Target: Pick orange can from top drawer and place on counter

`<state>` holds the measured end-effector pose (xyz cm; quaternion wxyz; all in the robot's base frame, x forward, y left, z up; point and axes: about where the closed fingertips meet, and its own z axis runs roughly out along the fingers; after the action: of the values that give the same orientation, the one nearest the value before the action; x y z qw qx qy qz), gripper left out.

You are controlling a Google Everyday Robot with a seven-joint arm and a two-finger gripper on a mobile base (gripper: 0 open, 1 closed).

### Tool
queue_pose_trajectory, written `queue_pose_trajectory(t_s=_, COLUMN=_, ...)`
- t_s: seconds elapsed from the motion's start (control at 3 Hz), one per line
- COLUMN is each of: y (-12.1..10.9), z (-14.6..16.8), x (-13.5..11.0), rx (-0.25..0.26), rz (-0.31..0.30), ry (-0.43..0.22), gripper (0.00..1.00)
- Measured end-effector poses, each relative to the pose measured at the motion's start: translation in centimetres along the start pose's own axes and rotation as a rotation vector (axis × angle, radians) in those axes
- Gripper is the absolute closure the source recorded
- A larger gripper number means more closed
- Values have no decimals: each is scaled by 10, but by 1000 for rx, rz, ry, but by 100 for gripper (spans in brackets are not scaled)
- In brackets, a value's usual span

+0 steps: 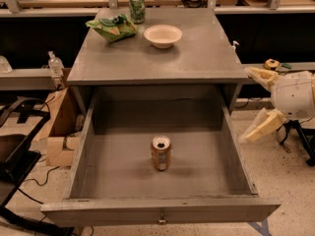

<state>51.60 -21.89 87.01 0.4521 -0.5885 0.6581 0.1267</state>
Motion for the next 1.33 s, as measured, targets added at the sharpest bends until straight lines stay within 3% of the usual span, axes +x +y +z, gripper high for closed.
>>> queue_pose_trajectory(t_s=0.67, y=24, z=130, x=21, rx=-147, rz=29, ry=-198, gripper=0)
queue_pose_trajectory(t_s=1.0, y=36, z=176, x=22, rx=-228, rz=27, ry=-232, gripper=0)
queue_pose_trajectory(t_s=1.33, y=58, z=210, x=31, rx=-292, rz=39, ry=-201, gripper=0)
